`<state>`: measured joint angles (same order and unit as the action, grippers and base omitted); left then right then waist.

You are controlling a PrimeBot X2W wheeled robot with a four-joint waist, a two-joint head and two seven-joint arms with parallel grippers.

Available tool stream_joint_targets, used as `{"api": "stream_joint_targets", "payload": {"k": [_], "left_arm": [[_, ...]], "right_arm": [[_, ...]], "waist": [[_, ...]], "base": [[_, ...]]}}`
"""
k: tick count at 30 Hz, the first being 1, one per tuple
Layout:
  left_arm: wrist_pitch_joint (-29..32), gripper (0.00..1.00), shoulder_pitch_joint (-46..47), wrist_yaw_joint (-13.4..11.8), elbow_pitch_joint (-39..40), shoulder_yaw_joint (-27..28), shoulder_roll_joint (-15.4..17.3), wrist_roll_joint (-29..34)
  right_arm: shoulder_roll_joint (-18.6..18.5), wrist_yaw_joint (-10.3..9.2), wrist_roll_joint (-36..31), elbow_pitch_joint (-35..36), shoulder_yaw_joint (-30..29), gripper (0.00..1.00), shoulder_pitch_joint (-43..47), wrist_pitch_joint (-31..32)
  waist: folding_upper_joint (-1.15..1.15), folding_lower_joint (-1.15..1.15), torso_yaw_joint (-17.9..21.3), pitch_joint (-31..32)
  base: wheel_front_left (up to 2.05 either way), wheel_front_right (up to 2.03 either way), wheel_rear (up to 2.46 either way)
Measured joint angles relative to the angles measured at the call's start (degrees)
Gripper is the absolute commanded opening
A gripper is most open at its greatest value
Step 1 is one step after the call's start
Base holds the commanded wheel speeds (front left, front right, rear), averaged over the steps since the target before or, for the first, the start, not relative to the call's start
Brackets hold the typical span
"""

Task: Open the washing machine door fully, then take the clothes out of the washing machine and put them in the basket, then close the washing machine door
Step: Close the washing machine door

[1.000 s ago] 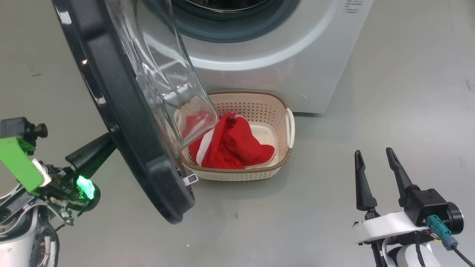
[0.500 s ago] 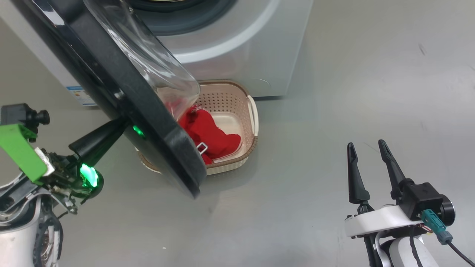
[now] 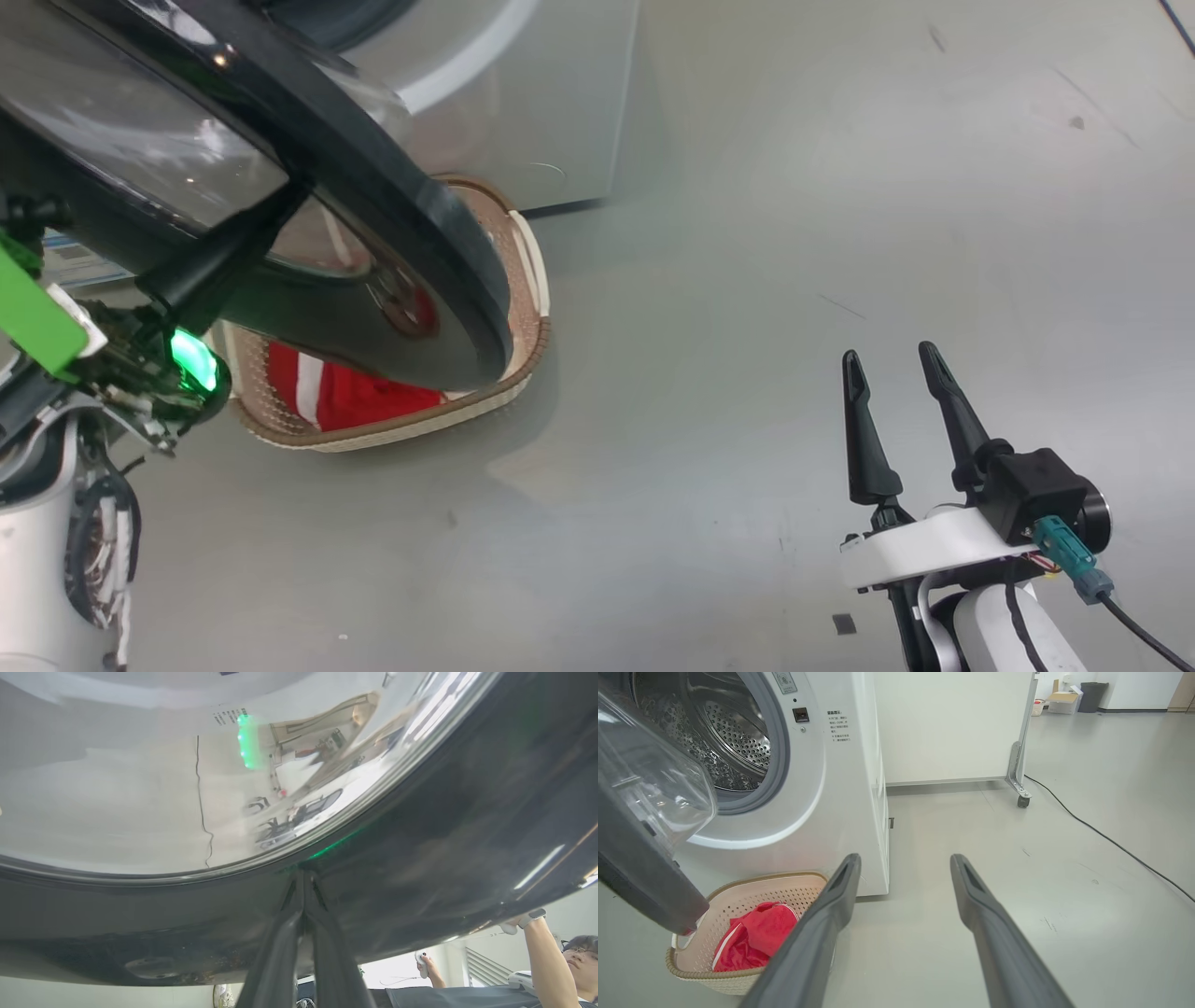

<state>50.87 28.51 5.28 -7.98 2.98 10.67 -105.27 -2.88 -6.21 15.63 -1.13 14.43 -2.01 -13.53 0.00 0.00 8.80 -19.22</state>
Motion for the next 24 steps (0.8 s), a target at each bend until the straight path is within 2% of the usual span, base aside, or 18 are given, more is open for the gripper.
{"api": "stream_joint_targets", "payload": {"k": [17, 24], "left_arm": [[-5.0, 0.0, 8.8, -1.3, -5.7, 0.6, 1.2, 4.1], [-7.3, 0.0, 11.8, -1.5, -8.2, 1.1, 1.1, 5.0]], "right_arm": [[0.3, -0.07, 1.8, -1.8, 2.2, 1.0, -2.3, -0.5], [0.3, -0.08, 3.0, -2.1, 3.1, 1.0, -2.7, -0.5]], "waist": [[0.0, 0.0, 8.0, -3.8], [0.0, 0.0, 9.8, -4.2]], "base": [[0.0, 0.0, 0.0], [0.0, 0.0, 0.0]]}}
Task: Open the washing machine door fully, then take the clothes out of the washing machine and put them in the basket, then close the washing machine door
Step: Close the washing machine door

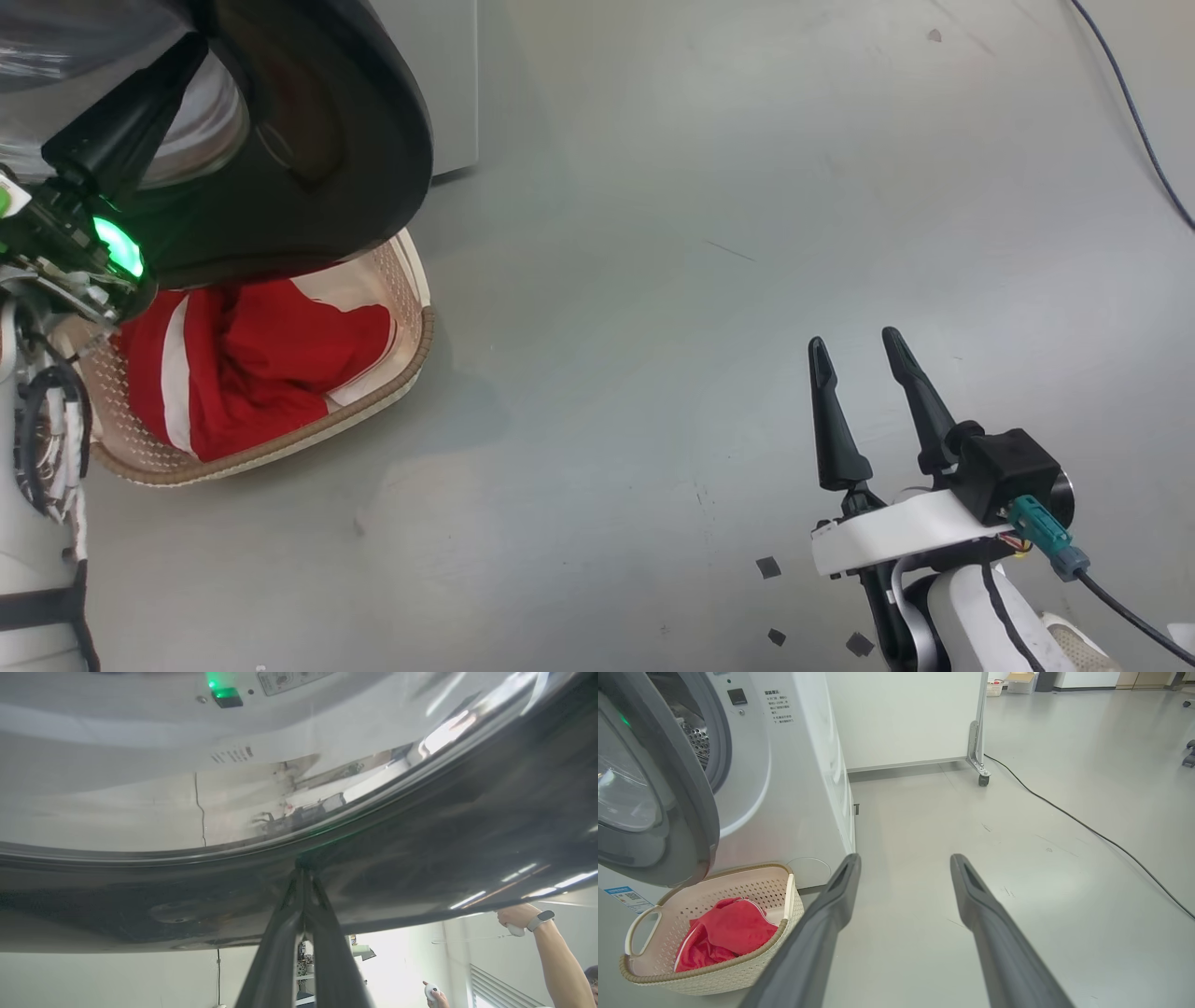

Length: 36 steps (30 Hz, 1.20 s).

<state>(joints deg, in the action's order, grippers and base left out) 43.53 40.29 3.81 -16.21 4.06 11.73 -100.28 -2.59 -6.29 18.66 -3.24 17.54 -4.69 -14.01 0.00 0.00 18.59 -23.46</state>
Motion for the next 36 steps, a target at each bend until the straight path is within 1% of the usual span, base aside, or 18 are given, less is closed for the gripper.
{"api": "stream_joint_targets", "payload": {"k": [3, 8, 12, 22, 24, 29, 32, 36], "left_arm": [[-1.1, 0.0, 1.2, 0.0, -0.8, 0.6, 0.0, 1.5], [-2.8, 0.0, 3.5, 0.0, -2.4, 1.9, 0.2, 1.7], [-3.3, 0.0, 5.3, 0.0, -3.8, 1.8, 0.1, 2.1], [-3.9, 0.0, 7.3, 0.5, -6.8, 1.4, 0.1, 2.9], [-3.8, 0.0, 7.4, 0.6, -7.5, 1.0, -0.1, 2.9], [-3.7, 0.0, 7.3, 1.6, -8.5, 1.3, -2.1, 1.6], [-2.7, 0.0, 6.8, 2.2, -8.8, 1.2, -2.7, 1.0], [-2.4, 0.0, 3.4, 2.8, -8.9, 3.0, -4.0, -1.5]], "right_arm": [[0.1, -0.35, 0.4, 0.2, 0.3, 1.0, -0.8, 0.0], [0.1, -0.35, 1.2, 0.5, 0.7, 1.0, -1.0, 0.0], [0.1, -0.42, 1.6, 0.8, 0.6, 1.0, -1.0, -0.2], [0.1, -0.45, 1.6, 1.2, 0.0, 1.0, -1.0, -0.2], [0.1, -0.48, 1.6, 1.5, -0.8, 1.0, -1.0, -0.2], [0.1, -0.49, 1.5, 1.6, -1.5, 1.0, -1.0, -0.2], [0.1, -0.51, 1.3, 1.6, -2.0, 1.0, -1.0, -0.2], [0.1, -0.51, 0.4, 1.5, -2.3, 1.0, -1.0, -0.2]], "waist": [[0.0, 0.0, 0.8, -0.1], [0.0, 0.0, 2.1, -0.3], [0.0, 0.0, 3.0, -0.5], [0.0, 0.0, 3.5, -0.6], [0.0, 0.0, 3.2, -0.6], [0.0, 0.0, 1.8, -0.5], [0.0, 0.0, 0.7, -0.3], [0.0, 0.0, -1.5, 0.2]], "base": [[0.0, 0.0, 0.0], [0.0, 0.0, 0.0], [0.0, 0.0, 0.0], [0.0, 0.0, 0.0], [0.0, 0.0, 0.0], [0.0, 0.0, 0.0], [0.0, 0.0, 0.0], [0.0, 0.0, 0.0]]}}
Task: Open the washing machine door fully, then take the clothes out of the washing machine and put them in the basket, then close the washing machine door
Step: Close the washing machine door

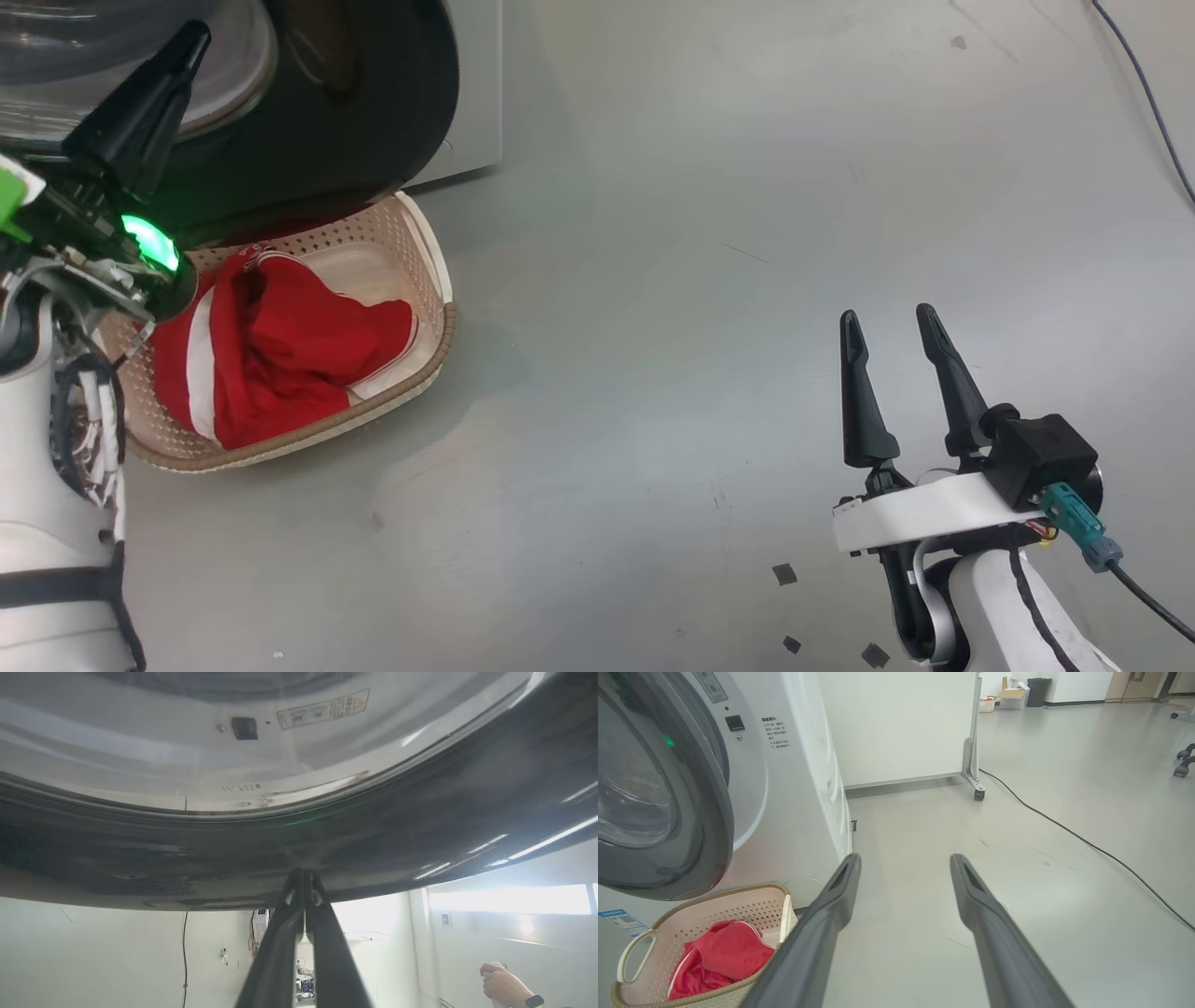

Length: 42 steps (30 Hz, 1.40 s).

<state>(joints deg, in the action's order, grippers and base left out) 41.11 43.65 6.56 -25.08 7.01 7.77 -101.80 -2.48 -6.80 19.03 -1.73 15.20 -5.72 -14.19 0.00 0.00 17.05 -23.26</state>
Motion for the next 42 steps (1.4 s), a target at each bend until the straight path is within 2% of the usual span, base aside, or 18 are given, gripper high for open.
{"api": "stream_joint_targets", "payload": {"k": [9, 11, 13, 14, 15, 19, 27, 33, 38, 42], "left_arm": [[-0.7, 0.0, -7.4, 0.3, 2.4, 5.3, -2.4, -3.7], [-0.8, 0.31, -9.2, 0.3, 4.4, 6.2, -3.3, -3.8], [-1.0, 0.47, -10.6, 0.3, 6.0, 6.8, -3.9, -3.6], [-1.6, 0.85, -11.4, 0.3, 6.7, 7.2, -4.0, -3.2], [-1.9, 1.0, -12.3, 0.3, 7.4, 7.8, -4.1, -3.0], [-3.5, 1.0, -16.4, 0.3, 9.5, 9.4, -4.7, -2.3], [-8.0, 1.0, -22.9, 0.3, 18.1, 10.0, -5.4, 5.4], [-12.2, 1.0, -28.0, 0.3, 26.4, 7.2, -4.6, 19.5], [-17.8, 1.0, -31.8, 0.3, 35.7, -0.2, 0.5, 36.4], [-24.3, 1.0, -36.3, 0.4, 39.7, -5.7, 4.8, 48.6]], "right_arm": [[0.0, 0.0, -1.5, -1.2, -1.4, 1.0, 0.0, 0.0], [0.0, 0.0, -1.7, -1.5, -1.8, 1.0, 0.0, 0.0], [-0.1, 0.0, -1.9, -1.6, -2.3, 1.0, 0.0, 0.0], [-0.2, 0.0, -2.0, -1.8, -2.5, 1.0, 0.0, 0.0], [-0.3, -0.01, -2.1, -2.1, -2.6, 1.0, 0.1, 0.0], [-0.9, -0.01, -2.2, -2.8, -3.3, 1.0, 0.6, 0.0], [-1.4, 0.0, -2.5, -3.9, -3.9, 1.0, 2.2, -0.3], [-1.7, 0.0, -2.6, -4.2, -4.5, 1.0, 3.3, -0.3], [-2.3, 0.0, -2.6, -4.4, -5.1, 1.0, 5.2, -0.3], [-2.8, 0.01, -2.7, -4.4, -5.1, 1.0, 6.4, -0.3]], "waist": [[0.0, 0.0, -4.6, 1.7], [0.0, 0.0, -5.8, 2.2], [0.0, 0.0, -6.9, 2.7], [0.0, 0.0, -7.5, 3.0], [0.0, 0.0, -8.0, 3.2], [0.0, 0.0, -10.2, 4.6], [0.0, 0.0, -13.8, 8.4], [0.0, 0.0, -15.5, 11.2], [0.0, 0.0, -17.2, 13.9], [0.0, 0.0, -18.4, 15.9]], "base": [[0.0, 0.0, 0.0], [0.0, 0.0, 0.0], [0.0, 0.0, 0.0], [0.0, 0.0, 0.0], [0.0, 0.0, 0.0], [0.0, 0.0, 0.0], [0.0, 0.0, 0.0], [0.0, 0.0, 0.0], [0.0, 0.0, 0.0], [0.0, 0.0, 0.0]]}}
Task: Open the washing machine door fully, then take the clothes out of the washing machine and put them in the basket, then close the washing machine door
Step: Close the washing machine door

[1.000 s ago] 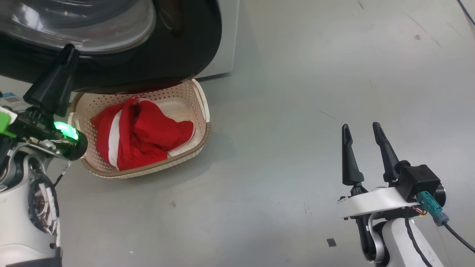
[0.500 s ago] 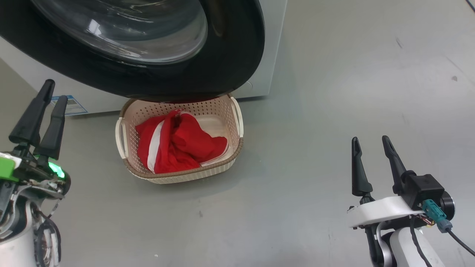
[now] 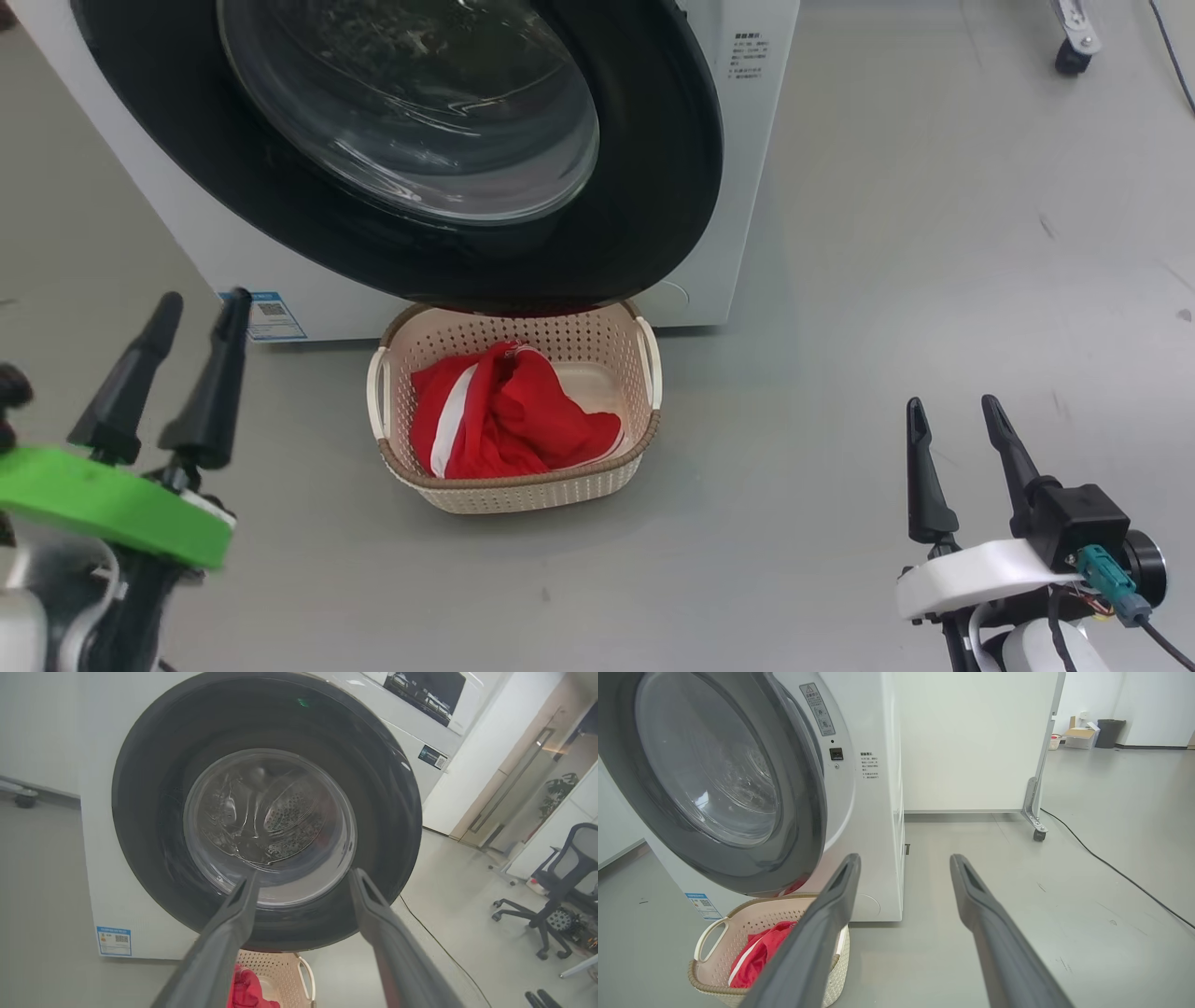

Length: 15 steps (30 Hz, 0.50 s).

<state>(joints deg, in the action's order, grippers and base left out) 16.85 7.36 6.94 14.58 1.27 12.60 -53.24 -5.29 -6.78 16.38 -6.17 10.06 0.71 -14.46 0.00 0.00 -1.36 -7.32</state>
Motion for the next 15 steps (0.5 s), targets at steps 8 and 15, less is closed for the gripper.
{"api": "stream_joint_targets", "payload": {"k": [8, 15], "left_arm": [[-11.5, 1.0, -8.5, 0.3, -0.6, -6.7, 4.5, 18.1], [-18.3, 1.0, -15.2, -1.2, -7.0, -5.9, 2.2, 25.7]], "right_arm": [[-0.8, 0.0, -1.8, 0.2, 0.4, 1.0, 2.3, 0.0], [-1.3, 0.0, -2.3, 0.1, 0.3, 1.0, 5.1, 0.0]], "waist": [[0.0, 0.0, -1.8, 3.4], [0.0, 0.0, -2.5, 5.5]], "base": [[0.0, 0.0, 0.0], [0.0, 0.0, 0.0]]}}
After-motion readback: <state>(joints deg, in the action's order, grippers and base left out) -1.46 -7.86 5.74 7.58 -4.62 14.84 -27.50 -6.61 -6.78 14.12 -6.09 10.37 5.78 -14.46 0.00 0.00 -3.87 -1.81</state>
